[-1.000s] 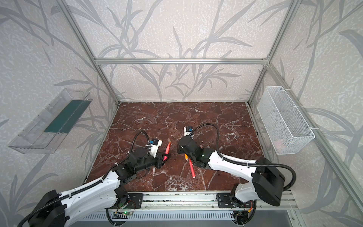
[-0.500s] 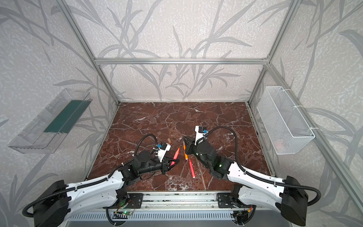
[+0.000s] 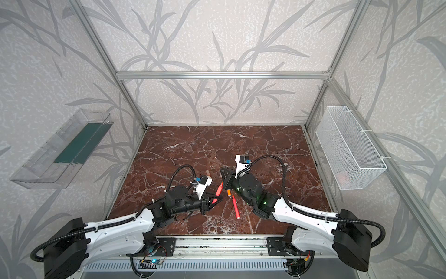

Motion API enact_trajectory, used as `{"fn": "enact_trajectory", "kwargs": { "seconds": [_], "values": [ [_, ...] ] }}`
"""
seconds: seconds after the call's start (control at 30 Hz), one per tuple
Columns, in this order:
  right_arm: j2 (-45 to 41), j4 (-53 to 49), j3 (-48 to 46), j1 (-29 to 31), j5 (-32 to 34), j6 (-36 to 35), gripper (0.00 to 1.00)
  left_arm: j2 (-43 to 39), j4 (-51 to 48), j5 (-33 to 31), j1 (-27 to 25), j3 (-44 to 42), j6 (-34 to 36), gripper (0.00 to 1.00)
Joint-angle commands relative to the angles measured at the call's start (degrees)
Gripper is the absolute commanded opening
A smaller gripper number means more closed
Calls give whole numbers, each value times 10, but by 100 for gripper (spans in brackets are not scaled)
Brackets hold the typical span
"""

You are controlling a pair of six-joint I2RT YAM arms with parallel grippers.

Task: Insert the pens into the pen caps
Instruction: 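Align the cap above the pink marker tip with the right gripper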

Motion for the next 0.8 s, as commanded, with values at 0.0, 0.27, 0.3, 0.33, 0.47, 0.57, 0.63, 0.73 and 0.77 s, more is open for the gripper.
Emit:
{"fn": "enact_trajectory", "kwargs": {
  "seconds": [0.0,0.27,0.3,0.33,0.47,0.57,0.63,0.73,0.77],
  "values": [
    [11,34,-5,2,-6,13,0,-16,15,-15,-3,11,11,0],
    [25,57,-11,5,-19,22,0,-33,7,-35,-3,5,13,0],
    [26,58,-11,7,-20,23,0,-34,5,-35,-3,5,13,0],
    [27,61,-11,8,-20,22,0,-34,5,-36,-3,5,14,0],
    [37,69,-10,9,-24,25,0,-34,5,-39,-3,5,15,0],
    [41,72,-8,10,-29,26,0,-34,5,-44,-3,6,15,0],
    [41,74,-8,10,-27,26,0,-33,4,-44,-3,6,15,0],
    [31,66,-7,10,-13,18,0,-33,5,-42,-3,4,16,0],
    [25,60,-5,10,-5,14,0,-33,5,-39,-3,3,17,0]
  ]
}}
